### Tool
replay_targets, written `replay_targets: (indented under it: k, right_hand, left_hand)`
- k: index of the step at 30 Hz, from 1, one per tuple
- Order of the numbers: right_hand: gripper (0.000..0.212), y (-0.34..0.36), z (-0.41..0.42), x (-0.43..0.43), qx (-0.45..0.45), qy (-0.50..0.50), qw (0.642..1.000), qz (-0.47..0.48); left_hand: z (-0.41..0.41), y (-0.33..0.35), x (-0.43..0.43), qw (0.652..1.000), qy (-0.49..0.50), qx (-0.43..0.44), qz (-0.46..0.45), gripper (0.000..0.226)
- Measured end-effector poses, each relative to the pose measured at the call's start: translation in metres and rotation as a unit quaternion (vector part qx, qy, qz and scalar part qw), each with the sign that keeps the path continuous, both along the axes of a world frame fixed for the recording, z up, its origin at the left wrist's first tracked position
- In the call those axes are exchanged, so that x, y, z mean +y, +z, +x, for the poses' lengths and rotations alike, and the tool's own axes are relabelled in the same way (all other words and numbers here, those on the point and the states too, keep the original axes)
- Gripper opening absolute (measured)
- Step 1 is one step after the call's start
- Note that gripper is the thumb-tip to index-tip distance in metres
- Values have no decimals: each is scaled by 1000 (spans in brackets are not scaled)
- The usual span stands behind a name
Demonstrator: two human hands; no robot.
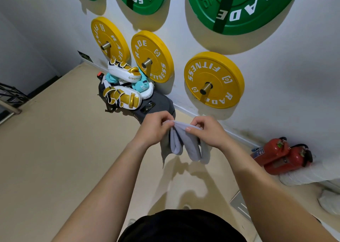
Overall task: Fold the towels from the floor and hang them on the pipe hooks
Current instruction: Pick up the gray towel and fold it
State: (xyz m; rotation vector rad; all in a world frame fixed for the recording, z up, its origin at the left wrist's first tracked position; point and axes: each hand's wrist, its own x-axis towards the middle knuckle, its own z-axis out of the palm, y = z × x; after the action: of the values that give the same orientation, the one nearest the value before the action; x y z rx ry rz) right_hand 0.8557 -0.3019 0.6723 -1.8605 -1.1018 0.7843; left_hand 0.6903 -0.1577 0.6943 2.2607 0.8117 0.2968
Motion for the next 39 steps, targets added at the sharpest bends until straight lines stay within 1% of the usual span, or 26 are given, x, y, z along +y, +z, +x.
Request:
replay_targets:
  k: [5,10,13,15,16,18,20,21,23,24,25,28,31,36,39]
  right_hand:
    - [14,-13,19,-21,5,-3,999,-32]
    - [14,-31,35,-38,7,-25,998,-61]
    - [12,-37,38,-46,4,-34,997,-74]
    - [13,-34,32,-45,-23,-25,997,-64]
    - [16,-29,27,-41,-38,-13,998,-53]
    - [16,-18,14,-30,-64,16,997,-29]
    - [12,-9,3,-16,-91,33,995,-14]
    - [10,-5,0,-10,-101,37,994,-13]
    - [7,1,-5,-2,-109,35,993,-16]
    - [5,3,-6,-1,-107,28,994,-17]
    - [3,5,-5,-2,-105,18,994,-19]
    - [11,2,2,-11,-94,-23,994,-41]
    - [17,-9,11,-25,-72,-39,995,-59]
    - [15,-24,23,-38,-51,-55,994,-82]
    - [12,-30,28,-40,-44,-74,992,-89]
  left_hand:
    - [-14,16,29,992,91,20,81,8]
    - [-33,18,52,972,211,39,101,8]
    - [-38,11,52,959,255,75,97,7]
    - [-38,2,45,962,242,102,74,7]
    - [-36,-2,39,970,212,105,57,13]
    - [-27,-8,19,988,124,87,6,32]
    - [-14,-13,-3,995,36,64,-61,40]
    - [-8,-17,-12,995,2,57,-86,39]
    - [0,-23,-27,992,-29,54,-108,20]
    - [2,-25,-31,992,-28,49,-113,11]
    - [3,-27,-33,993,-17,40,-112,9]
    - [1,-25,-30,996,25,24,-78,11]
    - [-3,-22,-21,997,37,32,-54,14]
    - [-4,-19,-11,998,39,46,-37,13]
    - [-6,-19,-6,998,33,52,-28,16]
